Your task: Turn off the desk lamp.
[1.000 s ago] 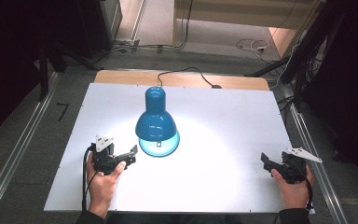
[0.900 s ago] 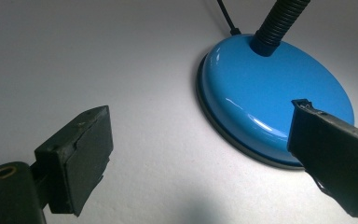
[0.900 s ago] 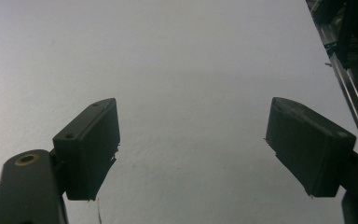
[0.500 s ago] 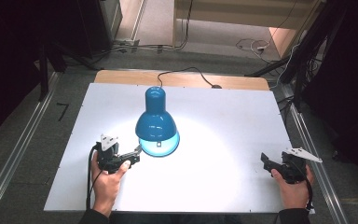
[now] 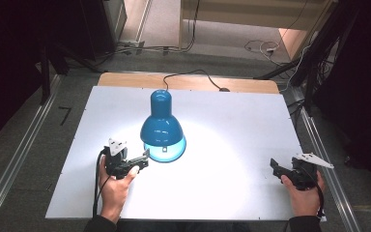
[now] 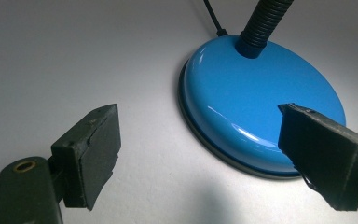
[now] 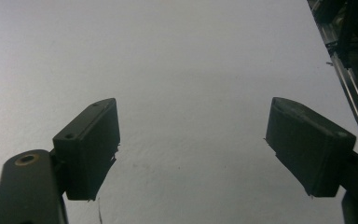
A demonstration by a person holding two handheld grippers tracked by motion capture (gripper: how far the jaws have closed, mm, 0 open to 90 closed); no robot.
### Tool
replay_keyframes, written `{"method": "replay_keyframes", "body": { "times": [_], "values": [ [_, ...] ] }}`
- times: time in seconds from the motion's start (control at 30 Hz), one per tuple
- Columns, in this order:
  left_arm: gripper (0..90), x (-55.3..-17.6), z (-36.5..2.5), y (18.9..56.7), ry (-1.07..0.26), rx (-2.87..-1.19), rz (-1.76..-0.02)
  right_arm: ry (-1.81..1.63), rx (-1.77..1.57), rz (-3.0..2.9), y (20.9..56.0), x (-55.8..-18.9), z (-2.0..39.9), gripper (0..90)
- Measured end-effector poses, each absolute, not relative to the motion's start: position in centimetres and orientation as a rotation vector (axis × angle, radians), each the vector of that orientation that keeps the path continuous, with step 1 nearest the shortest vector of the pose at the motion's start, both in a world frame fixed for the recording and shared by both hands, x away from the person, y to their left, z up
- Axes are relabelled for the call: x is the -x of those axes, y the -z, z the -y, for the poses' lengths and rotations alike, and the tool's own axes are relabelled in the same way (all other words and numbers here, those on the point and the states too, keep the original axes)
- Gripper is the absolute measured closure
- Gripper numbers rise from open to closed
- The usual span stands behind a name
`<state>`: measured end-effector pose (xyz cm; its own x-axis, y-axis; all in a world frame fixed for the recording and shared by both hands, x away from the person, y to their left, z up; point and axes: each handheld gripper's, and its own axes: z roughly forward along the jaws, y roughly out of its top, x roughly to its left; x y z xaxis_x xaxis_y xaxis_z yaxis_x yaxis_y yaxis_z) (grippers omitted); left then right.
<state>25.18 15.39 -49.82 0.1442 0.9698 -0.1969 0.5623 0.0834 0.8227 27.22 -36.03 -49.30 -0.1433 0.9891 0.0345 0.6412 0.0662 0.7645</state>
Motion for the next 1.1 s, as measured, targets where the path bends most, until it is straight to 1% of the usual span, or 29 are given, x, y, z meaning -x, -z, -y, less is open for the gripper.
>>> {"method": "replay_keyframes", "body": {
  "times": [0.23,0.37,0.57,0.7,0.87,1.1],
  "values": [
    [17.3,-25.4,-14.9,49.9,-0.606,-1.583,-1.514,-0.89,-1.62,-1.84,49.3,-27.2,36.0,16.2],
    [21.9,-25.5,-14.6,49.9,-0.59,-1.581,-1.506,-0.89,-1.621,-1.84,49.3,-27.2,36.0,16.1],
    [24.1,-25.7,-14.0,50.0,-0.588,-1.586,-1.497,-0.89,-1.621,-1.841,49.3,-27.2,36.0,16.1],
    [28.6,-25.8,-13.6,50.0,-0.59,-1.591,-1.482,-0.893,-1.621,-1.841,49.3,-27.2,36.0,16.2],
    [40.9,-25.9,-13.1,50.1,-0.573,-1.606,-1.455,-0.892,-1.62,-1.842,49.3,-27.2,36.0,16.2],
    [59.2,-25.9,-12.3,50.0,-0.597,-1.625,-1.399,-0.893,-1.622,-1.841,49.3,-27.2,36.0,16.3]
  ]
}}
